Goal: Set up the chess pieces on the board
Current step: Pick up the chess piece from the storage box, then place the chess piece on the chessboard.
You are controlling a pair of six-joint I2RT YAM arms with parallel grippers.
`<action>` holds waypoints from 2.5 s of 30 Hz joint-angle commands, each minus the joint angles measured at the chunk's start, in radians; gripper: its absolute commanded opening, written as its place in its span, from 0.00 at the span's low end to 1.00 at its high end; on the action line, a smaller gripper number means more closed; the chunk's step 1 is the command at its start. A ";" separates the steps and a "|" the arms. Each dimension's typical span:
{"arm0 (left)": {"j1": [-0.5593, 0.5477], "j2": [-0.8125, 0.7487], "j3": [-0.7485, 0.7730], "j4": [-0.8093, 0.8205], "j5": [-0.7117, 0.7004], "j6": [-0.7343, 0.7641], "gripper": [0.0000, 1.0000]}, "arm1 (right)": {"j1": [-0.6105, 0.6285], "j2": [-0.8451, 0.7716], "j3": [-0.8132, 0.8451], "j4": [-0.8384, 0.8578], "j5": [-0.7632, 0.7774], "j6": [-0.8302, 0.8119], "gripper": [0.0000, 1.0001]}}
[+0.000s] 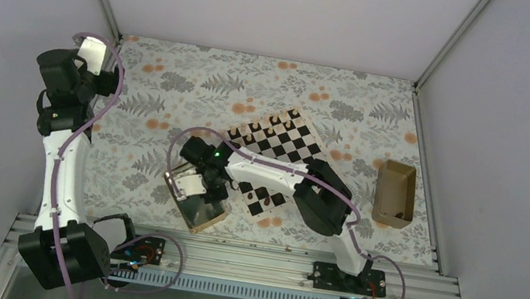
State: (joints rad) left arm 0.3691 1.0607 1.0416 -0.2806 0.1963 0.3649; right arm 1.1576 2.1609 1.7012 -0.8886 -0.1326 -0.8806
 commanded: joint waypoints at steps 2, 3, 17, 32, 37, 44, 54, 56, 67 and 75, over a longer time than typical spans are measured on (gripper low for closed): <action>0.005 -0.015 0.004 0.024 0.023 -0.032 1.00 | 0.005 -0.147 -0.091 0.142 0.050 0.036 0.04; 0.005 -0.016 0.004 0.025 0.026 -0.035 1.00 | 0.005 -0.162 -0.105 0.162 0.060 0.037 0.04; 0.005 -0.015 0.007 0.006 0.028 -0.052 1.00 | -0.031 -0.378 -0.241 0.021 0.010 0.056 0.04; 0.005 -0.008 -0.012 0.010 0.031 -0.067 1.00 | -0.168 -0.590 -0.578 0.076 0.031 0.065 0.06; 0.005 -0.008 -0.013 0.012 0.025 -0.067 1.00 | -0.195 -0.560 -0.640 0.134 0.029 0.047 0.06; 0.005 0.003 -0.017 0.016 0.022 -0.066 1.00 | -0.199 -0.534 -0.653 0.155 0.008 0.038 0.06; 0.005 0.011 -0.016 0.020 0.020 -0.064 1.00 | -0.195 -0.504 -0.644 0.117 -0.018 0.029 0.06; 0.005 0.011 -0.018 0.022 0.021 -0.064 1.00 | -0.195 -0.504 -0.644 0.113 -0.019 0.028 0.06; 0.005 0.011 -0.022 0.023 0.016 -0.063 1.00 | -0.183 -0.458 -0.645 0.127 -0.028 0.023 0.07; 0.005 0.010 -0.018 0.022 0.014 -0.062 1.00 | -0.183 -0.448 -0.638 0.150 -0.027 0.022 0.07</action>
State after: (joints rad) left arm 0.3691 1.0733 1.0279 -0.2775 0.2150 0.3092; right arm 0.9680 1.6997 1.0592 -0.7589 -0.1394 -0.8444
